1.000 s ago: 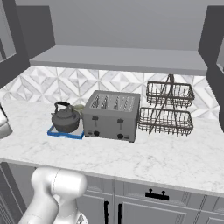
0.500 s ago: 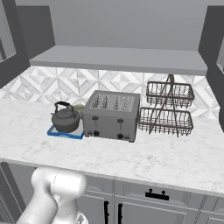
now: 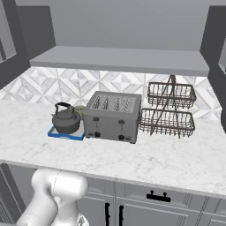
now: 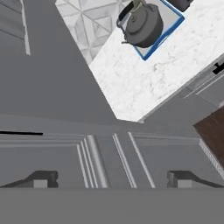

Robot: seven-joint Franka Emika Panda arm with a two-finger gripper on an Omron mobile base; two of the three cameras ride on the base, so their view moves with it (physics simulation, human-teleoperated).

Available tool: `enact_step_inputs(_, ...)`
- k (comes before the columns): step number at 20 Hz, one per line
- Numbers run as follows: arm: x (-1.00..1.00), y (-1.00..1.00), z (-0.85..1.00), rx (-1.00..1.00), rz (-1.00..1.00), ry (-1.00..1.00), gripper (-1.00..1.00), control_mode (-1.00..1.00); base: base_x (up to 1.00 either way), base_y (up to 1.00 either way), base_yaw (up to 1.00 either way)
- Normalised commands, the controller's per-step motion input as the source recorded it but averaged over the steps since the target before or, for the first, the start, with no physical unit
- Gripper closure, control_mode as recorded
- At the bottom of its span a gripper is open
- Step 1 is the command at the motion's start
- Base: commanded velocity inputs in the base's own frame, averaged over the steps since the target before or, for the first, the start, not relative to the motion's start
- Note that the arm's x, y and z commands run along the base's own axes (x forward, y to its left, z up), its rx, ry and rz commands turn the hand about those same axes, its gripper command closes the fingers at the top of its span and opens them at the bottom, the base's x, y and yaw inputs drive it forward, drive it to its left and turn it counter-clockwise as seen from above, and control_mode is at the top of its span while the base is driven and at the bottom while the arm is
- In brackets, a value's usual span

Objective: Pick the kettle from the counter and place it on the tray. Then pick the mug from the cabinet and place it on the tray. Then close the cabinet doors.

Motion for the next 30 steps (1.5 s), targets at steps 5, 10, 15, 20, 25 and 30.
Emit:
enact_step_inputs(5, 0.49, 0.38, -0.02, 0.12, 0.00, 0.00, -1.00, -1.00, 0.00, 0.00, 0.00)
enact_step_inputs(10, 0.43, 0.38, -0.01, 0.10, 0.00, 0.00, -1.00, -1.00, 0.00, 0.00, 0.00)
enact_step_inputs(15, 0.30, 0.35, 0.00, 0.02, -0.01, 0.00, -1.00, -1.00, 0.00, 0.00, 0.00)
enact_step_inputs(20, 0.26, 0.02, 0.02, 0.00, -0.11, -0.01, -1.00, -1.00, 0.00, 0.00, 0.00)
enact_step_inputs(25, -0.36, -0.05, 0.04, 0.00, -0.11, -0.11, -1.00, -1.00, 0.00, 0.00, 0.00)
enact_step_inputs(30, -0.02, 0.41, 0.05, 0.00, -0.10, -0.01, -1.00, -1.00, 0.00, 0.00, 0.00)
